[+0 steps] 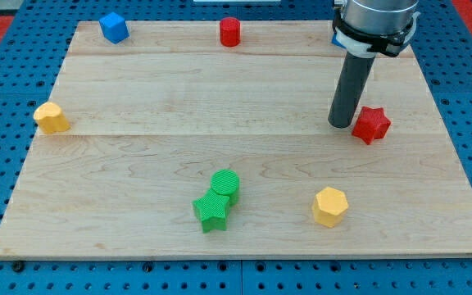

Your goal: Move the green circle below right to the yellow heart

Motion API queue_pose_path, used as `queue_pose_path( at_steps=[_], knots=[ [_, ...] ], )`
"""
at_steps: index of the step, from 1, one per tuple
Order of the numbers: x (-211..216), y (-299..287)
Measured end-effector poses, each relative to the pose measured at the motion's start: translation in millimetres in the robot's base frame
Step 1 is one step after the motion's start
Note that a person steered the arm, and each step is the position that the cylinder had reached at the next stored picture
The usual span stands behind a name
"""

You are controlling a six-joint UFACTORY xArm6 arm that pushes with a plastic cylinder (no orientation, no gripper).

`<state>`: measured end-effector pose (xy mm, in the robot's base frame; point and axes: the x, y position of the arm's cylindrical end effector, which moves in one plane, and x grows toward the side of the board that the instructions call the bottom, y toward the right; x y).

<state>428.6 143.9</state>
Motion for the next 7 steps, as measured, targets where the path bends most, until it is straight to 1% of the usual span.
queue_pose_path(
  at_steps=[1,2,3,4,5,6,7],
  knots=[
    [20,0],
    [41,-15],
    [92,-22],
    [101,-97],
    [100,-161],
    [89,-193],
    [93,-203]
  ],
)
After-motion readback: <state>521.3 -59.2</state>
